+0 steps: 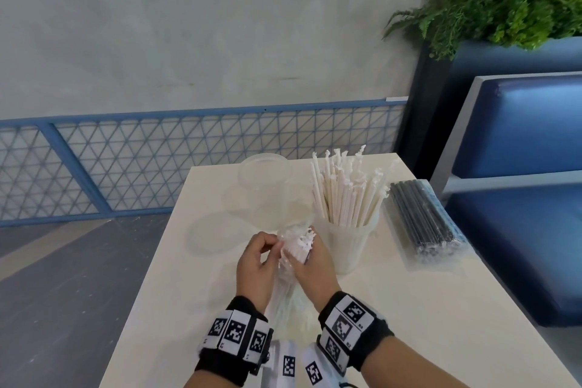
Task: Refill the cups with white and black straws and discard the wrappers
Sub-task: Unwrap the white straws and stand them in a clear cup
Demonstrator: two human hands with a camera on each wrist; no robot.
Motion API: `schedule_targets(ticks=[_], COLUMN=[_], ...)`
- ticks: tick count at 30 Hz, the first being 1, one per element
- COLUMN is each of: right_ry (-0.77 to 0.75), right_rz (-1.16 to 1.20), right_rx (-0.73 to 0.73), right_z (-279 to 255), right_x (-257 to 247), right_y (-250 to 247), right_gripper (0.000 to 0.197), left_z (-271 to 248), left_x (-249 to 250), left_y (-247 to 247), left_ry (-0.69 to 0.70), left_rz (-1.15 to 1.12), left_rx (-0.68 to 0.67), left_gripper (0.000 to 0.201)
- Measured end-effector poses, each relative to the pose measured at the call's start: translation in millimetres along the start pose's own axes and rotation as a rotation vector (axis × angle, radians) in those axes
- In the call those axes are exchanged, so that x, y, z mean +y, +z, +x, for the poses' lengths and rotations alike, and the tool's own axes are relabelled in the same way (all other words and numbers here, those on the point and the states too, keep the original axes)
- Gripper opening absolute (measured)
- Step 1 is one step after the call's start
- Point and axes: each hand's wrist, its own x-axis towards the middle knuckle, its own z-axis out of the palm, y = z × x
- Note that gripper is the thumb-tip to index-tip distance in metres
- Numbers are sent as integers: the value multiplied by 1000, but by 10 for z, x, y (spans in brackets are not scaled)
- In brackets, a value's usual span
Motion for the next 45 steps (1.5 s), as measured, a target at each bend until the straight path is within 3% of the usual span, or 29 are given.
schedule_targets(ticks=[5, 10, 13, 16, 18, 20, 22, 23, 25, 29, 33, 36, 42, 45], right_ry=[36, 63, 31, -44, -84, -82, -65, -61, -69, -69, 39, -35, -250, -342], right_rz=[83, 207, 306, 312, 317, 364, 395, 425, 482, 364, 323, 314, 213, 88], right_rx=[0, -96, -140, -116, -65, -14, 25, 27, -6, -132, -130, -112, 154, 271], right_z=[33, 54, 35, 75, 126, 198, 252, 269, 275, 163, 40, 52, 372, 559], right_x=[4, 13, -57, -185, -293, -382, -485, -537, -615, -592, -415, -531, -1125, -1303], right_y=[-67, -81, -135, -207, -248, -295, -343, -360, -376, -265, -121, -189, -545, -703], right_gripper=[33, 25, 17, 21, 18, 17, 18, 18, 16, 16, 14, 7, 28, 30], left_z=[-5, -7, 50, 60, 31, -1, -19, -28, -39, -19, -35, -69, -47, 9], left_x=[-8, -3, -83, -135, -104, 0, 28, 25, 29, -25, -116, -198, -423, -543], left_y=[-12, 7, -50, -99, -140, -156, -141, -125, -99, -62, -23, -47, -198, -245], left_ry=[-52, -103, -154, -123, -91, -112, -133, -127, -77, -81, -191, -178, -251, -300], left_rz=[-57, -38, 7, 126, 129, 71, 154, 236, 355, 307, 326, 333, 307, 305], left_rx=[-9, 119, 164, 146, 54, -192, -436, -477, -426, -291, -285, -289, -250, -160], left_gripper=[23, 26, 26, 23, 19, 5, 45, 62, 66, 45, 40, 33, 26, 34])
